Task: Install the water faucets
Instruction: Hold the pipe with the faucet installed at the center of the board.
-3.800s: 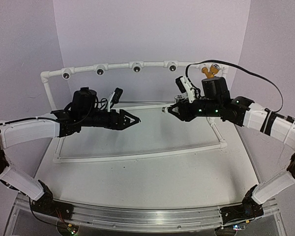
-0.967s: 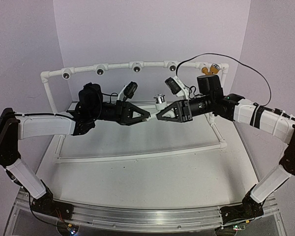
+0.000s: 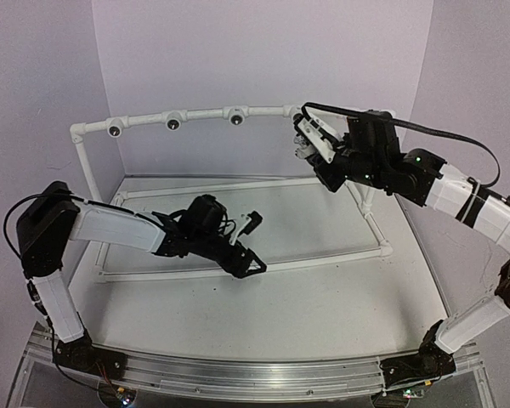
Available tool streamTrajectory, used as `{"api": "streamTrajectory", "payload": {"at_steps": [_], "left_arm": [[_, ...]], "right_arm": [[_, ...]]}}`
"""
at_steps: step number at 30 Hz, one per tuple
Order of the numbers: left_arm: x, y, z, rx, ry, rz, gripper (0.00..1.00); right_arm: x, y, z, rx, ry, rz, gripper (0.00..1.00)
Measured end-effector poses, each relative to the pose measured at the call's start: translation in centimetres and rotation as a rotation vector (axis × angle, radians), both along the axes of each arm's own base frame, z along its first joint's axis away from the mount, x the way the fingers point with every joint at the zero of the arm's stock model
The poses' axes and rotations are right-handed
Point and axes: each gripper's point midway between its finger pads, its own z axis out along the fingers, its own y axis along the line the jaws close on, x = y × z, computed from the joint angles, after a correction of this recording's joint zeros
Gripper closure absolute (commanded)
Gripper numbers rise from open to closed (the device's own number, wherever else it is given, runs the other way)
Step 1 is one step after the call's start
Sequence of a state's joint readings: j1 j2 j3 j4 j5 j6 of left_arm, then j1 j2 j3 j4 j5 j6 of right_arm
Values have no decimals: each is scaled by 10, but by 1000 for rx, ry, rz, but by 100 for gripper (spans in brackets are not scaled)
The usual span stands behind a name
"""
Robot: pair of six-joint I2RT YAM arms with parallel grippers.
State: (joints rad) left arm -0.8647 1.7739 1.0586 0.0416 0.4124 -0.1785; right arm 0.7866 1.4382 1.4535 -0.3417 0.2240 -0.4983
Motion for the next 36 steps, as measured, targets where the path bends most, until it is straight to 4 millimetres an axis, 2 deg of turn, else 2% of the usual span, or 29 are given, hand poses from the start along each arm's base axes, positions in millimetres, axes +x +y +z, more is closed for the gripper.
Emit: {"api": "streamTrajectory", "payload": {"at_steps": [3, 7, 16, 21, 24, 27, 30, 36], "left_arm": [[-8, -7, -40, 134, -44, -58, 24], [-1, -2, -67, 249, -113, -84, 25], [12, -13, -65, 292, -236, -132, 29], [23, -13, -59, 294, -268, -113, 23], [31, -20, -58, 297, -277, -111, 24], [42, -31, -73, 313, -280, -120, 29], [46, -35, -93, 341, -273, -128, 42], [50, -34, -96, 349, -295, -122, 59]], "right_arm": [[4, 3, 1, -70, -35, 21, 100], [5, 4, -1, -126, -58, 44, 100], [8, 1, -5, -201, -79, 47, 100], [10, -3, -5, -220, -87, 26, 100], [12, -7, -6, -243, -96, 5, 100], [18, -16, -9, -297, -132, -41, 100], [25, -26, -17, -382, -187, -86, 100], [36, -29, -30, -534, -355, -106, 100]]}}
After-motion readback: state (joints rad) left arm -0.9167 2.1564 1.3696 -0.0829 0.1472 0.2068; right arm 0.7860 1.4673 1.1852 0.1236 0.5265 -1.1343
